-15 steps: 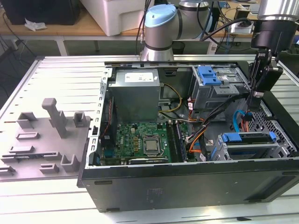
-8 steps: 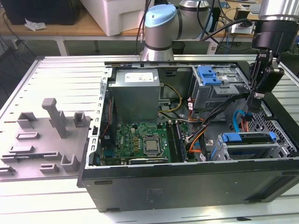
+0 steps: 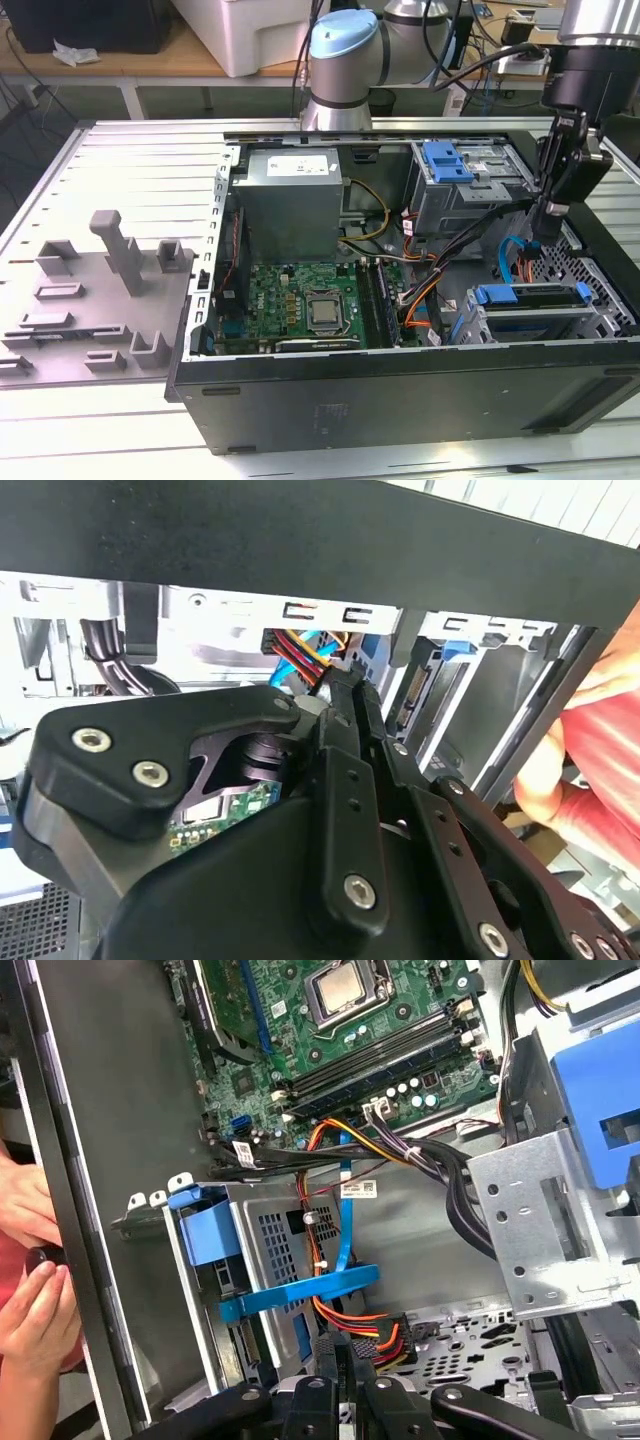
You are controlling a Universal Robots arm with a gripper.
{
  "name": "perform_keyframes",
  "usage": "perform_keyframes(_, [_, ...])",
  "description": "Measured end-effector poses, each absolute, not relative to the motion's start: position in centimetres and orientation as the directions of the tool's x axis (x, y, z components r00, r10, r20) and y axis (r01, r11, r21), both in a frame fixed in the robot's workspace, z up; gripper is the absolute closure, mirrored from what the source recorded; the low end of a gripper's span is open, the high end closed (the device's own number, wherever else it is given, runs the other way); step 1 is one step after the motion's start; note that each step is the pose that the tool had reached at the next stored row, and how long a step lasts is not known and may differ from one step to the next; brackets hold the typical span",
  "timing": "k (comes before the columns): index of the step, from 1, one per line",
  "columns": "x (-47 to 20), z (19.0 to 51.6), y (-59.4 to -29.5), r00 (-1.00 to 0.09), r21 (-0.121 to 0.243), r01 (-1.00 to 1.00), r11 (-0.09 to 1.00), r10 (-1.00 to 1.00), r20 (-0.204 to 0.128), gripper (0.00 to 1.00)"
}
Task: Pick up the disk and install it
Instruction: 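Insert the first disk wire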
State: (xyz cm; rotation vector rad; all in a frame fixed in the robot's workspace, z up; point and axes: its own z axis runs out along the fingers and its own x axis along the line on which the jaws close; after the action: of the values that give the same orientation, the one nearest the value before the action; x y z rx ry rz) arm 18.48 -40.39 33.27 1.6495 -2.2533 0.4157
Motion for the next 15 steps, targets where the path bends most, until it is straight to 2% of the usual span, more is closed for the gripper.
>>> perform_keyframes(2, [18.3, 33.3, -40.7, -0.285, -0.047, -0.955, 0.292, -0.87, 0.403, 0.84])
perform_keyframes(15, [17.4, 33.7, -42.3, -0.278, -0.049, -0.959, 0.279, -0.89, 0.362, 0.84])
